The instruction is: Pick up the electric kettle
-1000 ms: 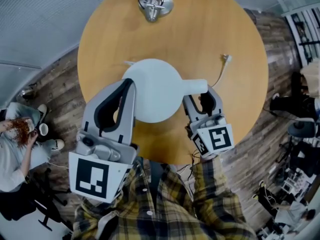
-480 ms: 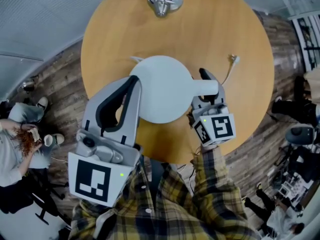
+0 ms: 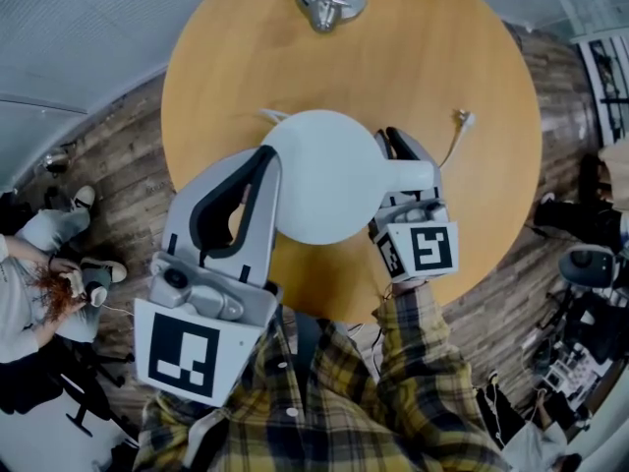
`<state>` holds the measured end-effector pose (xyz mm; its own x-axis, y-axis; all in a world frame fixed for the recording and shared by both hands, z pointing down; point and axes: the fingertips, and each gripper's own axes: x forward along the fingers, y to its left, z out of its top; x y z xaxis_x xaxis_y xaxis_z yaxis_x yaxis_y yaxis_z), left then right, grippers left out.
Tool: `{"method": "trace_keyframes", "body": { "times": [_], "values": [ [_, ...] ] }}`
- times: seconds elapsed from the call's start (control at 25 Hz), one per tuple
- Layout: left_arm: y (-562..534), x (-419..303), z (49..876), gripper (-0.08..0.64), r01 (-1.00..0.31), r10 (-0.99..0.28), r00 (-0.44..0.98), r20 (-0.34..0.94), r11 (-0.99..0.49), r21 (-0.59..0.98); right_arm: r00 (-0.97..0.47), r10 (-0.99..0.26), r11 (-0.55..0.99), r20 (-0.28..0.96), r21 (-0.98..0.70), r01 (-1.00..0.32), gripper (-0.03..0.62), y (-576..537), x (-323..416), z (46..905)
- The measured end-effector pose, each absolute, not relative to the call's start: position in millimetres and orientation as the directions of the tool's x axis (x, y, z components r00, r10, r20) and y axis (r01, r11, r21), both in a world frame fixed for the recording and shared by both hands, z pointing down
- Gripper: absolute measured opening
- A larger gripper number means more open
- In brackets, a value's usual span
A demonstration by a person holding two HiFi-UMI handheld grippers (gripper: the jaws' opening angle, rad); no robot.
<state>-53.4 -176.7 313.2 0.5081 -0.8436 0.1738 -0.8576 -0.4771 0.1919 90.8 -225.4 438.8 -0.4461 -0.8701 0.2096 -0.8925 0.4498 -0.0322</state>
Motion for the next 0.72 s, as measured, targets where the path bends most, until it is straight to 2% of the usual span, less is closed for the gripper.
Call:
{"method": "trace_keyframes", "body": {
  "times": [0.24, 0.72],
  "values": [
    [-176.7, -54.4, 311.0, 0.003, -0.863, -0.849, 0.5, 0.172, -0.47, 0.185, -0.437, -0.871, 0.451, 0.224, 0.012, -0.893, 0.049, -225.9, 89.0, 438.9],
    [-175.7, -57.7, 309.1, 0.003, -0.877, -0.862, 0.476, 0.176, -0.448, 0.176, -0.386, -0.899, 0.391, 0.205, -0.019, -0.92, 0.048, -228.9, 91.6, 434.8]
  ]
}}
